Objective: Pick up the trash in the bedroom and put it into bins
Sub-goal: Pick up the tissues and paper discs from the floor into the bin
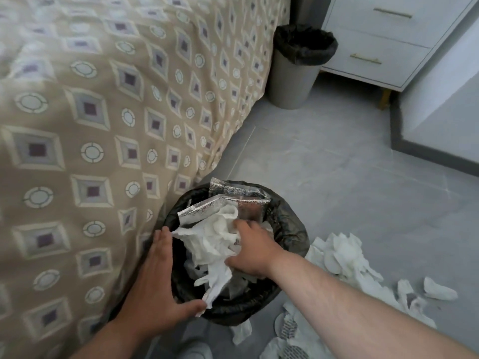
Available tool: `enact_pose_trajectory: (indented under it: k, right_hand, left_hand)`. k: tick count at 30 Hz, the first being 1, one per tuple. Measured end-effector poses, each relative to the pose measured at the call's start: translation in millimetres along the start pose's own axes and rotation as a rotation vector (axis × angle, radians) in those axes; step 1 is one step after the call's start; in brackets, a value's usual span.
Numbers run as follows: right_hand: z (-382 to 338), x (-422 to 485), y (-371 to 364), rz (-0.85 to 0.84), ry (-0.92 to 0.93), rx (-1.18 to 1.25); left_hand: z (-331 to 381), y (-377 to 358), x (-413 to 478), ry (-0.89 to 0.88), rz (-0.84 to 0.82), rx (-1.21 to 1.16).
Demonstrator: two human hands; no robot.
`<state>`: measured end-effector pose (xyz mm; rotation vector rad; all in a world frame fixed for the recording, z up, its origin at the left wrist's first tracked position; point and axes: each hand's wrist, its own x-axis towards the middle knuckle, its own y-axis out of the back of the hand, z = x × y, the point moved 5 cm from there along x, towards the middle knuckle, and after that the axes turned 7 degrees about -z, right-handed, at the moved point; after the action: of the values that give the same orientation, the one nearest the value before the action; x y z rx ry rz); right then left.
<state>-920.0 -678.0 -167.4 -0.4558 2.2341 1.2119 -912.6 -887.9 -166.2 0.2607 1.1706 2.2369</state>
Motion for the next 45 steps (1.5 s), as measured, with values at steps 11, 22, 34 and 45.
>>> enact_pose_trajectory:
  k: [11, 22, 34, 45]
  right_hand:
    - [66, -150, 81, 0.146, 0.042, -0.067]
    - [325, -221, -41, -0.01, -0.503, 0.232]
    - [424, -235, -100, 0.232, -0.727, 0.329]
    - [423, -236, -147, 0.004, -0.524, -0.036]
  left_hand:
    - [156, 57, 40, -0.472, -0.024, 0.128]
    - [271, -171, 69, -0.661, -0.801, 0.657]
    - [239, -327, 55, 0.27, -0.737, 0.382]
    - [229, -311, 76, 0.061, -0.695, 0.23]
